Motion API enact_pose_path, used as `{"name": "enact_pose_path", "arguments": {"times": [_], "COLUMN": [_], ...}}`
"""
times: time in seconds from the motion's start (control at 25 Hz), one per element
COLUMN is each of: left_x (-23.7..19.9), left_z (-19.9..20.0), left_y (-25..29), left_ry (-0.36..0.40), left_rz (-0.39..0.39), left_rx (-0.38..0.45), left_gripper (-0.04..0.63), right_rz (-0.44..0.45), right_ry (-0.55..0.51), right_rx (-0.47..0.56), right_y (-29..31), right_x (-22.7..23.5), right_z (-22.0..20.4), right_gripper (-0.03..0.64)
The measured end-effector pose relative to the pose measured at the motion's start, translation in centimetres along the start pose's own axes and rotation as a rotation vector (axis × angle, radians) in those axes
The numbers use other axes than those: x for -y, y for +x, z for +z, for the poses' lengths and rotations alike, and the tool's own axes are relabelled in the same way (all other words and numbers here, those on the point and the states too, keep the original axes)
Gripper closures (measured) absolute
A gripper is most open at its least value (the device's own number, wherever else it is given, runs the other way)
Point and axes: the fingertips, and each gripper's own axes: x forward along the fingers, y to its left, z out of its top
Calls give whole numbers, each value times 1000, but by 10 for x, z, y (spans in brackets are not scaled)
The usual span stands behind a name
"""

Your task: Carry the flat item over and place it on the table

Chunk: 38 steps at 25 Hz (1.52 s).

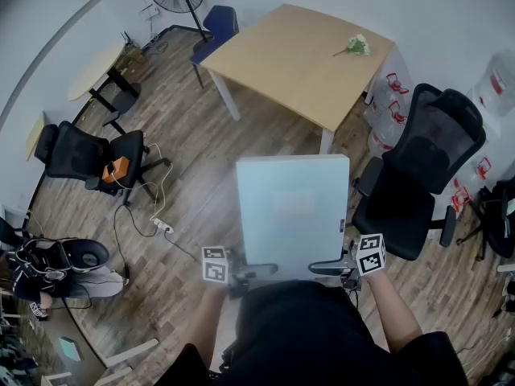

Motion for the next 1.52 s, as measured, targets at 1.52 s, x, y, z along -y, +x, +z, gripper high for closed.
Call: {"name": "enact_pose_path", "arguments": {"times": [1.52], "left_x": [-184], "left_z": [255], "left_y": [-269], "left_ry": [-102], "left_rz": [128], "left_rx": [282], "left_gripper": [272], "right_rz": [101], "right_ry": [149], "right_rx": [-191], "right_y": [286], "right_x": [218], "right_z": [220], "right_gripper": [310]}}
